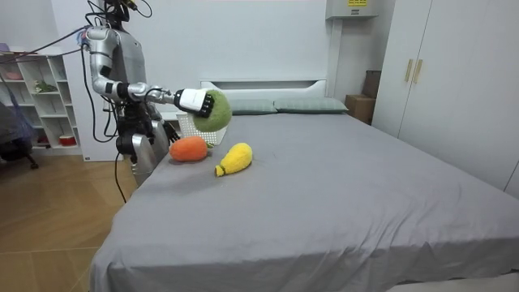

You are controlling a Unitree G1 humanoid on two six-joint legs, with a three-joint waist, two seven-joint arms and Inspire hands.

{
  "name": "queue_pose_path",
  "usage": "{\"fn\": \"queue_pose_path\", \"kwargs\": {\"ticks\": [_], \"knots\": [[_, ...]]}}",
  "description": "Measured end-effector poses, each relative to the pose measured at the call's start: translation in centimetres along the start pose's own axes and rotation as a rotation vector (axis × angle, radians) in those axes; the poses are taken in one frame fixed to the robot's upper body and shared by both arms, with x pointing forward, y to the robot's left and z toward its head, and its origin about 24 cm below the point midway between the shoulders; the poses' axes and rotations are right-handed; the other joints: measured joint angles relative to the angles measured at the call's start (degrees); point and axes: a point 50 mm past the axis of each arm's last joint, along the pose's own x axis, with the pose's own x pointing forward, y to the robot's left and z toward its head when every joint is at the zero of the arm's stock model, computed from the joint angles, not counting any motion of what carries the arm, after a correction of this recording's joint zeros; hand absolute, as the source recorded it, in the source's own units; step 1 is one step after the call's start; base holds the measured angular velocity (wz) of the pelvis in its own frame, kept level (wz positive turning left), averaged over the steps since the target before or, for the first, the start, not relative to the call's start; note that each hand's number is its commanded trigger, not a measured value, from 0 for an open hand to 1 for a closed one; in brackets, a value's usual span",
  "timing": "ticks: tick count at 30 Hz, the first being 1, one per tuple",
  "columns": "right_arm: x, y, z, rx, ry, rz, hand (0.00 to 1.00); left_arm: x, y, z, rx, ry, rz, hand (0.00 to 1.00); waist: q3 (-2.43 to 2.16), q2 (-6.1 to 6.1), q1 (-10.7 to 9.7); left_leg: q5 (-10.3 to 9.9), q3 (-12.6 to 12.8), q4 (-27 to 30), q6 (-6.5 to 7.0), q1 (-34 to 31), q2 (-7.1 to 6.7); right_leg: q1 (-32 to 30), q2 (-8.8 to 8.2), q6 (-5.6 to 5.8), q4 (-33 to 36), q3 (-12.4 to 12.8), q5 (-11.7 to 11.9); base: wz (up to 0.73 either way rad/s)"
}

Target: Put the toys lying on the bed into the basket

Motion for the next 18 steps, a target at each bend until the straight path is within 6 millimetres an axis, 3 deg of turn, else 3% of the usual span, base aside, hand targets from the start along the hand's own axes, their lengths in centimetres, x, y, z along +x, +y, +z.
{"fn": "queue_pose_path", "kwargs": {"ticks": [10,18], "knots": [[0.6,-0.7,2.0,0.010,-0.079,-0.038,1.00,0.0,0.0,0.4,-0.004,-0.018,-0.004,0.00,0.21,-0.58,0.42,0.00,-0.40,0.36,0.02,-0.28,0.00,0.02,-0.06,0.00,0.01,-0.40,0.00,0.01],[1.1,-0.5,5.6,-0.014,-0.203,-0.004,1.00,0.1,-0.3,0.8,0.006,-0.027,-0.013,0.00,0.21,-0.28,0.81,0.06,-1.63,0.32,0.06,-0.69,-0.20,0.00,-0.18,0.00,0.00,-1.71,0.01,0.06]]}}
